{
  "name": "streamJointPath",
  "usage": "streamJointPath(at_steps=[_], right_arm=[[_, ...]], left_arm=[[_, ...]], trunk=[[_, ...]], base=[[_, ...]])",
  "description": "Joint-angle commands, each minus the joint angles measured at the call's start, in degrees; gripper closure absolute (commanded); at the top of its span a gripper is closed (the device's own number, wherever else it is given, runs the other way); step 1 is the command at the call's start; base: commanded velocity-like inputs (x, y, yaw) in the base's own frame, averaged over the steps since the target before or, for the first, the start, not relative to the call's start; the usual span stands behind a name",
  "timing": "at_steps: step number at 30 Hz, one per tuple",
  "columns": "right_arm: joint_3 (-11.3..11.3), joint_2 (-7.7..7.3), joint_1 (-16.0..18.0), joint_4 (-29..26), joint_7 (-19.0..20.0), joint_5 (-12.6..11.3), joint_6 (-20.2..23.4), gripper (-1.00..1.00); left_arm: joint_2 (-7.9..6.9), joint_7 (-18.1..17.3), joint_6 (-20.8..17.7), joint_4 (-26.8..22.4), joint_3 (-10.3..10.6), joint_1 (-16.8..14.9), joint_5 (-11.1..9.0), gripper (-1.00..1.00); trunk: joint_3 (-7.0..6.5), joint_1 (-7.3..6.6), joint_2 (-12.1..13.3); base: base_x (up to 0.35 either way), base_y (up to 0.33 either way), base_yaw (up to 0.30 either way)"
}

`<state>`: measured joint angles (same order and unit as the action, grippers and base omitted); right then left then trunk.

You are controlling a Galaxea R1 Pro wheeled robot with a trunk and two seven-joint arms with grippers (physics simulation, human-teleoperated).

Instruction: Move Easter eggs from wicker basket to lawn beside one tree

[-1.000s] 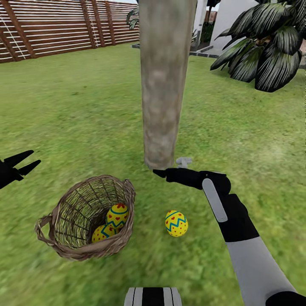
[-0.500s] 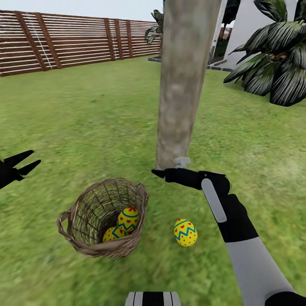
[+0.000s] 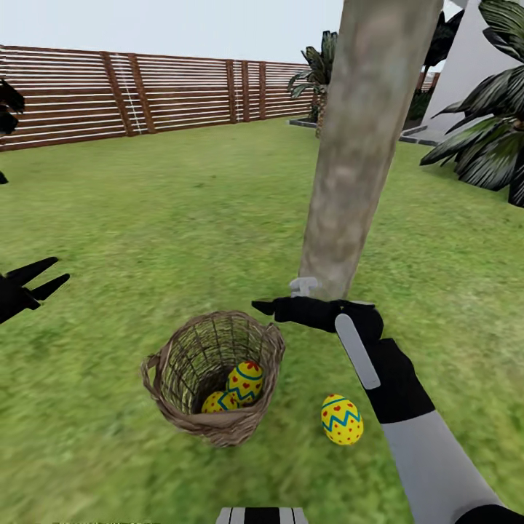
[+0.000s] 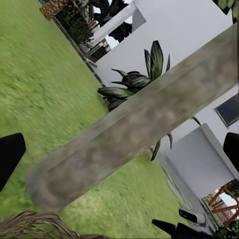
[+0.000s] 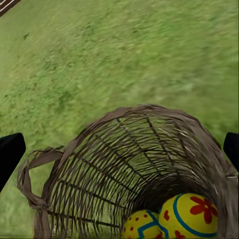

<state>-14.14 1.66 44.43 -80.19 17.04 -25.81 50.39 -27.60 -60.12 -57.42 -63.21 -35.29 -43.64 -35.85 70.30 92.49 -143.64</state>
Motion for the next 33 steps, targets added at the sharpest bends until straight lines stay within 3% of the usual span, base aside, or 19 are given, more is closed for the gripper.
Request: streamJointPath(at_steps=[1,7,16,18,23,25,30,33], right_arm=[[-1.13,0.04,-0.08,0.0,-0.28,0.39,0.14,-1.0],[-2.68,0.09,-0.21,0.27,-6.21,0.36,0.07,-1.0],[-11.43,0.18,-0.22,0.56,-25.39,0.59,-0.24,-1.0],[-12.36,0.21,-0.22,0.56,-28.17,0.44,-0.2,-1.0],[-18.44,0.66,-0.22,0.64,-35.21,0.27,-0.12,-1.0],[-19.4,0.89,-0.22,0.68,-36.67,0.21,-0.09,-1.0],[-24.28,1.32,-0.22,0.8,-37.98,0.09,0.45,-1.0],[-25.66,2.54,-0.22,1.37,-39.57,-0.03,1.75,-1.0]], left_arm=[[0.01,-0.18,-0.23,0.02,0.0,-0.04,0.08,-1.0],[0.02,-0.18,-0.23,0.03,-0.04,-0.04,0.08,-1.0],[0.19,-0.18,-0.23,0.02,-0.04,0.13,0.02,-1.0],[0.23,-0.18,-0.2,0.02,-0.04,0.15,0.0,-1.0],[0.26,-0.18,-0.07,0.02,-0.12,0.26,0.0,-1.0],[0.26,-0.18,-0.06,0.02,-0.13,0.29,0.0,-1.0],[0.26,-0.18,-0.06,0.02,-0.13,0.31,0.0,-1.0],[0.26,-0.18,-0.06,0.02,-0.13,0.31,0.0,-1.0]], trunk=[[-0.18,-0.03,0.0],[-1.51,-0.19,0.08],[-1.96,-0.24,0.11],[-1.96,-0.24,0.11],[-1.96,-0.24,0.11],[-1.96,-0.24,0.11],[-1.96,-0.24,0.11],[-1.96,-0.24,0.11]], base=[[0.0,0.0,0.287],[0.0,0.0,0.287],[0.0,0.0,0.287],[0.0,0.0,0.286],[0.0,0.0,0.199],[0.0,0.0,0.016],[0.0,0.0,0.003],[0.0,0.0,0.0]])
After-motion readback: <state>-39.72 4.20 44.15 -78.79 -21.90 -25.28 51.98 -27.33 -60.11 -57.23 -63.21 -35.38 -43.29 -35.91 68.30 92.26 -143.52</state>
